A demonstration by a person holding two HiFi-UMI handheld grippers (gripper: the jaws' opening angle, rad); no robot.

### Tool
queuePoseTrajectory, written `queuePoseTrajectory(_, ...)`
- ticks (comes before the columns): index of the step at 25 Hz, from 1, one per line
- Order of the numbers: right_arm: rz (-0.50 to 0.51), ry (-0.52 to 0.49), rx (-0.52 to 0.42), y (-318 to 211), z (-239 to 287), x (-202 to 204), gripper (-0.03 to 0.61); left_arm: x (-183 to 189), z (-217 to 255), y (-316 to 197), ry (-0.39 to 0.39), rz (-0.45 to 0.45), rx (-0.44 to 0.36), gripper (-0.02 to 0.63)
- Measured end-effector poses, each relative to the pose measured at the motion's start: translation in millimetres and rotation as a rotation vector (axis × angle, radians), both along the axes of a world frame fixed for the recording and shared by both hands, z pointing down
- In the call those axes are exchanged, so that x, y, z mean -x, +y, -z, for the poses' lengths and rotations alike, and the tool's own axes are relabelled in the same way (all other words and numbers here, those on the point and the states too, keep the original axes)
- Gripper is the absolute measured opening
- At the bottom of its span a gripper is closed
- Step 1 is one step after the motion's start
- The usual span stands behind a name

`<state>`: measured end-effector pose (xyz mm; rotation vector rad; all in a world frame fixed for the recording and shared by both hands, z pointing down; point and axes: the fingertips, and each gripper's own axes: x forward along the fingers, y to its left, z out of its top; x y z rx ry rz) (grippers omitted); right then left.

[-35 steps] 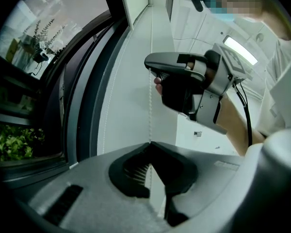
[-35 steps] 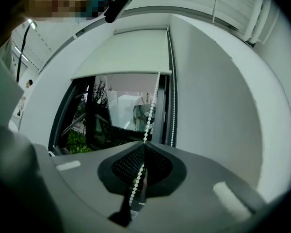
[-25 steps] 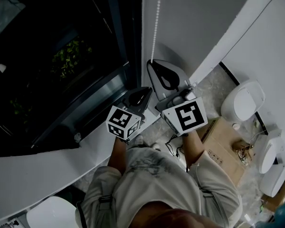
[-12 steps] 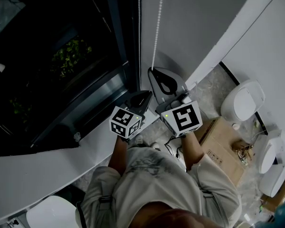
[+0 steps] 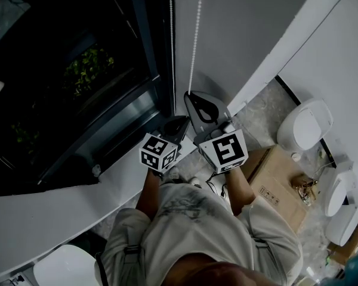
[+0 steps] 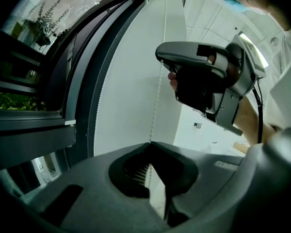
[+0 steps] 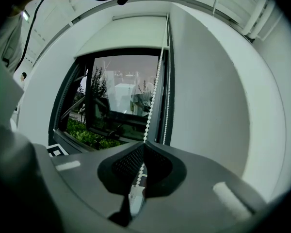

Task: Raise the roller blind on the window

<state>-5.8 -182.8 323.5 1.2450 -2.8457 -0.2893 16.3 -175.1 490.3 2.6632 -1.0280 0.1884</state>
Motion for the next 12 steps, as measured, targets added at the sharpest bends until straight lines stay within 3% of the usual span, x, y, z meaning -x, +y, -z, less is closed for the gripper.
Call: queuePoseTrajectory(12,-0.011,0.029,0.090,8.2,-34.2,0.9,0.011,0.9,-31.2,2.8,-0.019,0.003,0.050,0.011)
